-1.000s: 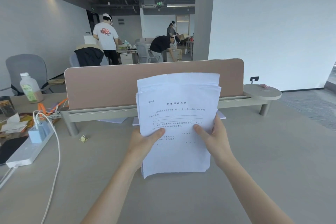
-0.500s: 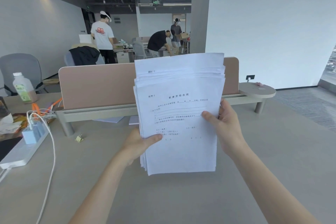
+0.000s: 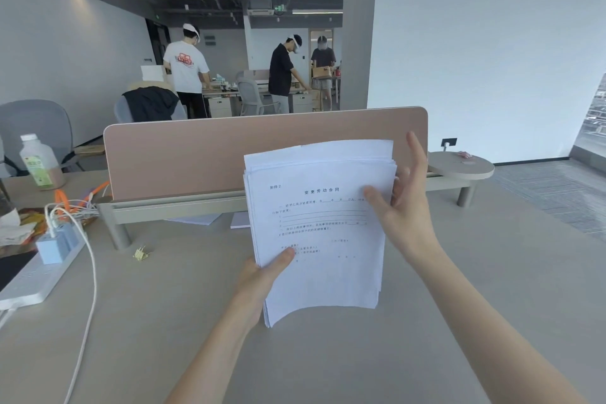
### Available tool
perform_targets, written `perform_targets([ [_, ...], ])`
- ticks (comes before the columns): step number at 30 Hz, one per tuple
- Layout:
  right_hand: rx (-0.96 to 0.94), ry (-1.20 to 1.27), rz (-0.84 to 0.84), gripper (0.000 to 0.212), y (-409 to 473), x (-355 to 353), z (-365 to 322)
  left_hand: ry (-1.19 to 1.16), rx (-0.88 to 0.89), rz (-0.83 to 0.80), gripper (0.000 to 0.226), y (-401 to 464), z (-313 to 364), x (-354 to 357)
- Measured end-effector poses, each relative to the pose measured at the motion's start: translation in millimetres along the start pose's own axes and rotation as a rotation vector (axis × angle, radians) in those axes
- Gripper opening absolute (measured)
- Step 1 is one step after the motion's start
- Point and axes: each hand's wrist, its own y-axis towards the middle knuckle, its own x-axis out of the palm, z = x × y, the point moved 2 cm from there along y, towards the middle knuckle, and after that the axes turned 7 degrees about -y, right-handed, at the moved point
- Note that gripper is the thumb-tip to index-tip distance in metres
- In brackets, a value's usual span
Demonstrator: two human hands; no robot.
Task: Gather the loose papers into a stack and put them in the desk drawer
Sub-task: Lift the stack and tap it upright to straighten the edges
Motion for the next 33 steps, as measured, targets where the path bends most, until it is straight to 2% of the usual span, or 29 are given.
perform_targets([
  [2, -0.149, -0.163, -0.036, 0.094, 10.9, -5.3, -13.2, -0.016, -0.015, -0.009, 0.026, 0.3, -3.0, 0.3],
  [5, -0.344, -0.400, -0.068, 0.082, 24.1, -9.8, -22.4, -0.017, -0.009, -0.036, 0.032, 1.9, -4.5, -1.0],
  [9, -0.339, -0.551, -0.027, 0.038, 36.0, -10.9, -11.3, 0.001, 0.011, -0.059, 0.047, 4.1, -2.4, -2.9],
  [12, -0.346, -0.528, -0.005, 0.033, 34.1, -9.3, -3.5, 0.006, 0.016, -0.048, 0.039, 6.2, -3.1, -3.0],
  [14, -0.284, -0.472, 0.002, 0.042, 31.9, -9.9, -0.8, -0.008, 0.021, -0.035, 0.035, 6.8, -3.5, -1.9],
  [16, -0.206, -0.414, -0.067, 0.063, 26.0, -7.8, 6.3, -0.020, 0.021, -0.034, 0.035, 6.6, -4.2, -0.6],
  [18, -0.022, -0.143, -0.167, 0.085, 13.3, -2.0, 18.4, -0.033, 0.025, -0.026, 0.032, 6.5, -5.2, -0.3],
  [19, 0.102, 0.036, -0.172, 0.087, 4.6, 0.6, 27.5, -0.040, 0.025, -0.017, 0.030, 6.7, -6.0, -0.4],
  [20, 0.222, 0.165, -0.164, 0.081, -5.5, 3.3, 38.7, -0.045, 0.026, -0.005, 0.027, 7.1, -7.1, -0.2],
  [21, 0.310, 0.219, -0.167, 0.065, -15.9, 6.5, 47.9, -0.051, 0.027, 0.008, 0.022, 7.3, -7.8, 0.3],
  [23, 0.399, 0.188, -0.187, 0.032, -36.2, 15.9, 60.9, -0.059, 0.035, 0.049, 0.011, 7.3, -8.7, 2.8],
  [24, 0.412, 0.185, -0.186, 0.026, -44.5, 19.9, 65.6, -0.055, 0.045, 0.073, 0.007, 7.6, -8.5, 4.9],
  [29, 0.323, 0.266, -0.071, 0.029, -43.2, 25.5, 61.0, -0.049, 0.140, 0.128, 0.003, 7.9, 2.8, 16.4],
  [33, 0.394, 0.222, -0.076, 0.030, -53.6, 35.0, 77.9, 0.011, 0.105, 0.125, 0.007, 8.4, -10.0, 12.8],
])
